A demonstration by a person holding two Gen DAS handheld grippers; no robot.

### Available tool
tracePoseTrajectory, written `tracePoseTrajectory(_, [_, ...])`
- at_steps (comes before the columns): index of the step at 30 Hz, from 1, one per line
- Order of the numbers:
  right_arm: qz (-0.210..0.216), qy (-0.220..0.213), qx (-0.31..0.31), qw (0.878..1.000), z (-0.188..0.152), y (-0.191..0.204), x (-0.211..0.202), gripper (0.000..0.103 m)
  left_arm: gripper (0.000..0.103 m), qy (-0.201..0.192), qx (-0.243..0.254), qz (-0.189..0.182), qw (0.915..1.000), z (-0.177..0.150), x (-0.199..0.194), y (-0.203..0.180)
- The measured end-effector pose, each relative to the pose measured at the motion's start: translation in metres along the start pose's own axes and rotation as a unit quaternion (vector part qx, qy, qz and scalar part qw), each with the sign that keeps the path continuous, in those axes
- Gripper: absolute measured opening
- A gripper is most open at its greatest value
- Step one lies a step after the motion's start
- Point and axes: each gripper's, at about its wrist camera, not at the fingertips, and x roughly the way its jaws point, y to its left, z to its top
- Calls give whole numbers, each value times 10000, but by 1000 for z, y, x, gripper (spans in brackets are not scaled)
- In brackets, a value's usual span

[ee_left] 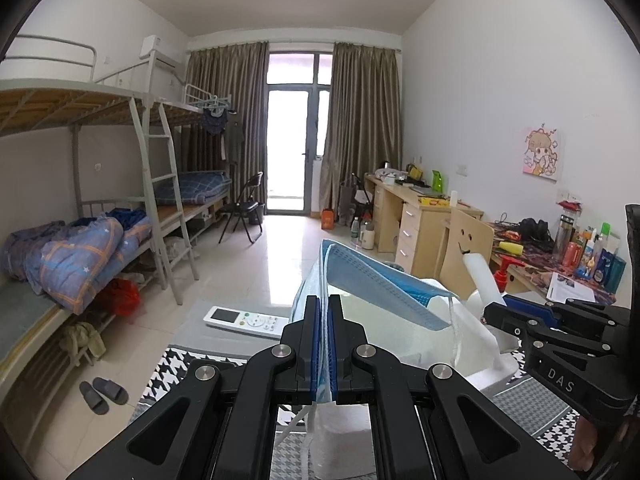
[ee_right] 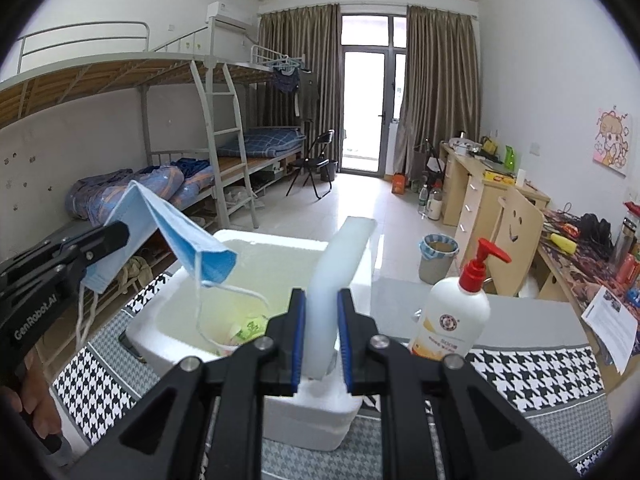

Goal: Organize soft objects
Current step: 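Open the right gripper to drop the foam tube into the box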

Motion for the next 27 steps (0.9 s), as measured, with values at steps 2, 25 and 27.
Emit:
tracePoseTrajectory(2, [57,14,-27,10000,1,3,2,19,4,-20,-5,5,10000,0,0,0])
tracePoseTrajectory(25, [170,23,-212,9996,13,24,24,65,4,-54,-113,354,9993,2,-3,19])
tracePoseTrajectory(27, [143,-92,-269,9995,11,25,20,74,4,-47,-128,346,9993,2,-3,20])
